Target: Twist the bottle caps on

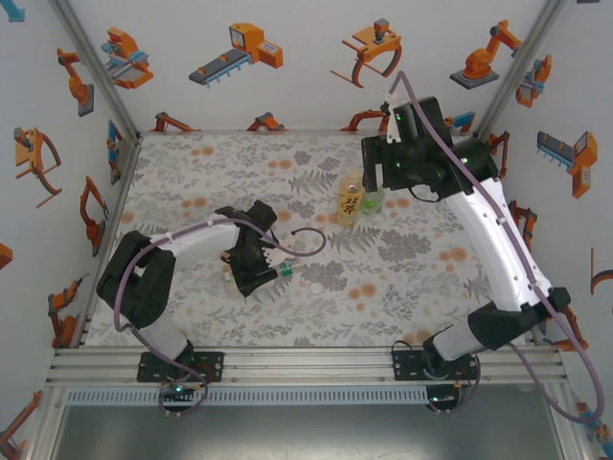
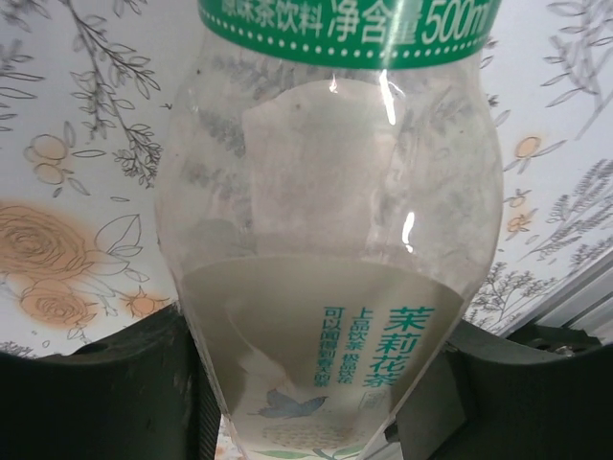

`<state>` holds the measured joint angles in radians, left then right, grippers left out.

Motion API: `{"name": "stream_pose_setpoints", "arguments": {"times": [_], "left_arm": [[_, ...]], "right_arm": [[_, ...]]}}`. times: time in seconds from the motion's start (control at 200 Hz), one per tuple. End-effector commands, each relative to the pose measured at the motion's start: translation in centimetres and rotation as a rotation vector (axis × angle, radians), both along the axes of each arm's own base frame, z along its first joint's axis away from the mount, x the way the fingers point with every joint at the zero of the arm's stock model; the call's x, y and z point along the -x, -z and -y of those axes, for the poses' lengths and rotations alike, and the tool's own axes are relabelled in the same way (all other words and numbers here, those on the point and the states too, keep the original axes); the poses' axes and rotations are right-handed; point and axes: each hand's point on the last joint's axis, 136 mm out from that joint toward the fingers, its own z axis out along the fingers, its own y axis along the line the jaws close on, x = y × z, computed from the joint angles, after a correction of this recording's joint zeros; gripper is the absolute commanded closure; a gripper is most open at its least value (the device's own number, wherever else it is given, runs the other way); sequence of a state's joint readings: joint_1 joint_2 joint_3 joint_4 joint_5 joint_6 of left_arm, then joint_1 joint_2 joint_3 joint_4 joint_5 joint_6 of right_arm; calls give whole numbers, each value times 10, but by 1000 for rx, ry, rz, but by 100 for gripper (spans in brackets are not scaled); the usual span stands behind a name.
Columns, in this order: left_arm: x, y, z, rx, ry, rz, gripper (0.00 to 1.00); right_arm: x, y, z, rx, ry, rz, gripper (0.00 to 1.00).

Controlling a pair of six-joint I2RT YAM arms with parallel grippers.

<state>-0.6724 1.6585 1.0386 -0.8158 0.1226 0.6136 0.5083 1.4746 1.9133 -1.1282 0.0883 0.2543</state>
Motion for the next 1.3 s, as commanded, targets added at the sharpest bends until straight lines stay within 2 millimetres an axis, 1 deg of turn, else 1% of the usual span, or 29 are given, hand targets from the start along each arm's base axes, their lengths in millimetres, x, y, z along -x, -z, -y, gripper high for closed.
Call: {"name": "stream_pose_setpoints", "arguments": {"times": [0.0,0.135,0.21,0.275,0.406,0.526,0.591,0.681,0.871,1.011,1.157,1.297], "left_arm": [[1,-28,18,146,12,28,60],[-4,-63,34,311,7,104,64],[-5,-84,40,406,0,143,68],[-8,-104,44,491,-7,177,73],[-13,-142,44,656,-33,262,82],[-15,-175,41,796,-47,335,87],[-14,-188,39,850,-49,365,90],[-14,-205,35,903,-46,418,91],[-7,-228,29,970,-34,522,90],[-3,-240,24,997,-29,585,88],[-1,-250,17,1007,-37,653,87],[0,-255,12,1007,-43,707,87]], "right_arm": [[23,4,0,-60,-9,-35,30],[43,24,0,-79,-6,-79,31],[52,40,-3,-85,-4,-112,32],[60,55,-8,-84,-7,-147,33],[75,89,-25,-44,-34,-211,34],[84,117,-43,9,-66,-259,34],[87,132,-52,47,-75,-279,35],[92,155,-69,83,-101,-312,35],[102,196,-107,71,-155,-373,35],[105,224,-129,54,-175,-417,35],[107,253,-144,62,-180,-457,35],[108,277,-153,86,-177,-481,36]]}}
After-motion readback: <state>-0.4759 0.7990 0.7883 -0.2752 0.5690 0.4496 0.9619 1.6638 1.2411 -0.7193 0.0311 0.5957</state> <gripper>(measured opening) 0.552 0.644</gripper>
